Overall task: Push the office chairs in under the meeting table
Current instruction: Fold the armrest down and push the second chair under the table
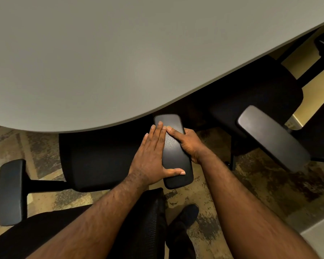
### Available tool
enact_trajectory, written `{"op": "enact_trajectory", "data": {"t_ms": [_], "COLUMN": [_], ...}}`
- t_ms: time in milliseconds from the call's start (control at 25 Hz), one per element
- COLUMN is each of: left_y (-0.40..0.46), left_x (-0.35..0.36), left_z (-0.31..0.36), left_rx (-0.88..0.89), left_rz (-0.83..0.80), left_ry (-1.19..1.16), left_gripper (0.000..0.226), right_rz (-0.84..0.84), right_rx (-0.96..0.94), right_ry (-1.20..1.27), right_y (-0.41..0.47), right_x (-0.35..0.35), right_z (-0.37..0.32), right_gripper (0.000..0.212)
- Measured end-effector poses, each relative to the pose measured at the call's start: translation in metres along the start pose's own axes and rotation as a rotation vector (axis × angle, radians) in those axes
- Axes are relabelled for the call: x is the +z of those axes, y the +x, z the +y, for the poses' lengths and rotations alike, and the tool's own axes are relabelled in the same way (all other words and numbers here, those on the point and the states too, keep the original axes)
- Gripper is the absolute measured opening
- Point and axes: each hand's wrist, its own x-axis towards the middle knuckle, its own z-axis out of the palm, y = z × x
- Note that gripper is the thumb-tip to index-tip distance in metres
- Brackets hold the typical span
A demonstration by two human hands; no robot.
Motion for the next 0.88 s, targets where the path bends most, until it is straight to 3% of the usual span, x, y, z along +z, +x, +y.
{"op": "enact_trajectory", "data": {"t_ms": [240, 400, 640, 880], "left_y": [0.007, 0.012, 0.014, 0.008], "left_x": [0.033, 0.052, 0.058, 0.041], "left_z": [-0.017, -0.038, -0.043, -0.037], "left_rx": [0.006, 0.027, 0.03, 0.013], "left_rz": [-0.097, -0.246, -0.214, -0.183], "left_ry": [-0.008, -0.168, -0.239, -0.205], "left_gripper": [0.139, 0.14, 0.143, 0.131], "right_rz": [0.042, 0.046, 0.054, 0.189], "right_rx": [0.056, 0.093, 0.092, -0.021], "right_ry": [0.027, 0.043, 0.043, -0.193], "right_y": [0.022, 0.033, 0.036, 0.015], "right_x": [0.0, 0.0, -0.001, 0.001], "right_z": [0.04, 0.066, 0.067, 0.054], "right_gripper": [0.044, 0.034, 0.043, 0.068]}}
